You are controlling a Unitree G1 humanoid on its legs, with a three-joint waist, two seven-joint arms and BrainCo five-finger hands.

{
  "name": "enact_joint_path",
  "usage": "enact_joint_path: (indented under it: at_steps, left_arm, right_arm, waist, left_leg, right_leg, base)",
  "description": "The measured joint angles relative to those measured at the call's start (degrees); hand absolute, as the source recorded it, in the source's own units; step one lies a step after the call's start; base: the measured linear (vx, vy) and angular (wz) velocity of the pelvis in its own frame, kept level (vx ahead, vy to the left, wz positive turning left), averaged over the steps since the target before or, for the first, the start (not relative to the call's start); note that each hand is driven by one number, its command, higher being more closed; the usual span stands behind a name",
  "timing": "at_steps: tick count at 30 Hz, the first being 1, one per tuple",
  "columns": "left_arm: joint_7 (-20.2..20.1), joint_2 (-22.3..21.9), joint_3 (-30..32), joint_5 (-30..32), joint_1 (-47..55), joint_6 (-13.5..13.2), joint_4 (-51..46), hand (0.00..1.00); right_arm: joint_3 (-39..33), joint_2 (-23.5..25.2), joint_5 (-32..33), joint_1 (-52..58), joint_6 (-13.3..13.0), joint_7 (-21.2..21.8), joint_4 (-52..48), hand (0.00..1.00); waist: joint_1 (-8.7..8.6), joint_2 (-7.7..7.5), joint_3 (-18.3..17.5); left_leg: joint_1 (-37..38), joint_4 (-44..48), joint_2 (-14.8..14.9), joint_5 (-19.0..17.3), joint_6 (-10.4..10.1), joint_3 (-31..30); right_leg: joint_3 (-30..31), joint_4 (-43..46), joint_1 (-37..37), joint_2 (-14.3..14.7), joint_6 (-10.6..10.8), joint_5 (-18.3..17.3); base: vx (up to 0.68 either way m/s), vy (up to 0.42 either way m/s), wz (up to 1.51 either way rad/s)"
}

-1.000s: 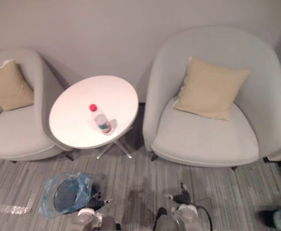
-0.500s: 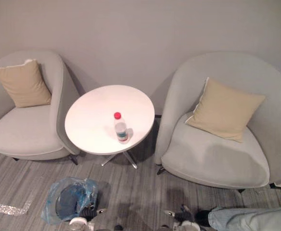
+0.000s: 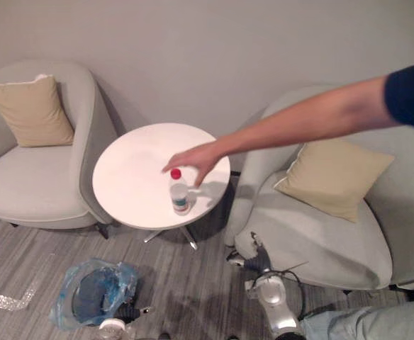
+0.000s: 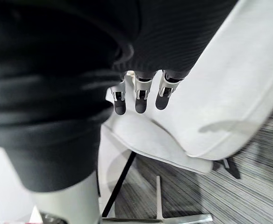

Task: Gather rubbish on tea table into small bin, then transfer packed bag to large trash can.

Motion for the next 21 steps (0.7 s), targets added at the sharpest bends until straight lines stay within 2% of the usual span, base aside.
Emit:
enact_joint_path:
  at_steps: [12,21]
  left_arm:
    - [0.01,0.13,-0.03,-0.02,0.36,-0.98,-1.25,0.00]
    - [0.10,0.11,-0.32,-0.12,-0.03,-1.18,-3.74,0.00]
  right_arm:
    - [5.30,-1.78,-1.11,-7.56,-0.35,-2.02,0.03,0.00]
    - [9.57,-3.26,0.25,-16.28,-0.37,-2.20,3.03,0.00]
  waist:
    - [1.11,-0.19,0.55]
    - [2.29,0.02,3.44]
  left_leg:
    - [-1.85,-1.06,-0.22,1.21,0.66,-3.97]
    - [-3.10,-1.97,-0.38,2.45,0.31,-6.34]
  right_leg:
    - [-3.12,-0.23,-0.35,0.09,-0.03,0.17]
    - [-5.19,-0.22,-0.78,0.08,-0.06,0.16]
  base:
    - [-0.04,-0.011,0.16]
    - [-0.02,-0.006,0.13]
